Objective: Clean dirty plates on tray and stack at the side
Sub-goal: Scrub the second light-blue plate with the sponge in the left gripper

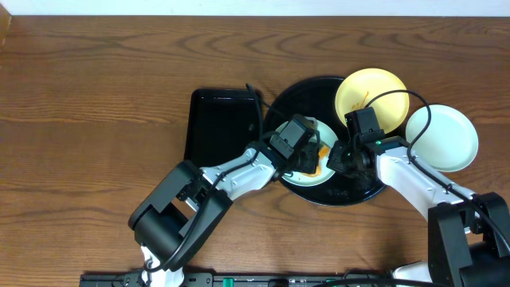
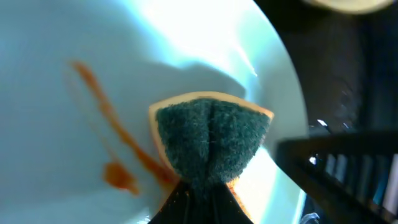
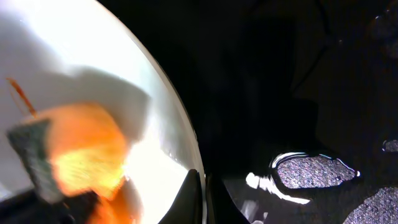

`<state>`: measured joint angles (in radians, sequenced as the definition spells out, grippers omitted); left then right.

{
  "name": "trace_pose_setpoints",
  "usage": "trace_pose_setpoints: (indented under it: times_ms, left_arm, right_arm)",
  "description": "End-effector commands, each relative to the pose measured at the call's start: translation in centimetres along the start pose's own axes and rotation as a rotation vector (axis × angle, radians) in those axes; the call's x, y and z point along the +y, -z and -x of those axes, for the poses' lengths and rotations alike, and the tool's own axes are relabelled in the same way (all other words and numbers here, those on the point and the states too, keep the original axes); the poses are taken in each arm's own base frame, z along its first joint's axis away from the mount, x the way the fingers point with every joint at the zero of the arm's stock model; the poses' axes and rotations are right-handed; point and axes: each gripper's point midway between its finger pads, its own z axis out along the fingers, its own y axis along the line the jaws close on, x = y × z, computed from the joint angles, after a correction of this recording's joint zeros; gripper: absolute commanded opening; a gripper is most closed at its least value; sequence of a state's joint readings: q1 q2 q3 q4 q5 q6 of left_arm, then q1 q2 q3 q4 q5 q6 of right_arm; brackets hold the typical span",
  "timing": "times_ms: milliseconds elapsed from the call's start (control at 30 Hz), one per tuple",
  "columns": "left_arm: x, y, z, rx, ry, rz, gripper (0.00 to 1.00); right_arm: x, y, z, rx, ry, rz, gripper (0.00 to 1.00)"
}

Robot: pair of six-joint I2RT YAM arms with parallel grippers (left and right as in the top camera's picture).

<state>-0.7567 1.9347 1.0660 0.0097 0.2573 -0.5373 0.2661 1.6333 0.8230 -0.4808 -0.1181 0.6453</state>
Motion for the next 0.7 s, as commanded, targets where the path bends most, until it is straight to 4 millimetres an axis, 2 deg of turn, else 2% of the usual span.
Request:
trace_pose_setpoints:
  times_ms: [0,100,200,333,433,567,667]
  left_arm:
    - [5.3,0.3,2.7,-0.095,0.071,0.155,0.08]
    - [7.1,0.9,4.4,-0.136,0.121,0.163,0.08]
    - [8.4,1.3,4.9,-0.14,0.152,0.173,0.08]
    - [7.2,2.2,4.8,-0.083,0.155,0.061,0.07]
    - [6.0,4.8,5.4,-0.081,0.164,0.013,0.07]
    - [4.7,9.6,7.3,-0.157,0.1,0.004,0.07]
    - [4.9,12.7,8.4,-0.218,0.1,0.027,0.08]
  right_arm:
    - [-0.2,0.3,-0.5,0.005,0.03,-0.013,0.01]
    - [-0.4,0.3,-0.6,0.011,0.029,-0.022,0.01]
    - [-0.4,0.3,-0.7,0.013,0.029,-0.023,0.01]
    - [-0.4,0.3,-0.7,0.013,0.029,-0.024,0.01]
    - [-0.4,0.3,-0.7,0.013,0.029,-0.025,0.01]
    - [-0.6,0.3,-0.6,0.006,0.028,-0.033,0.01]
    - [-0.7,0.3,-0.4,-0.001,0.029,-0.041,0.01]
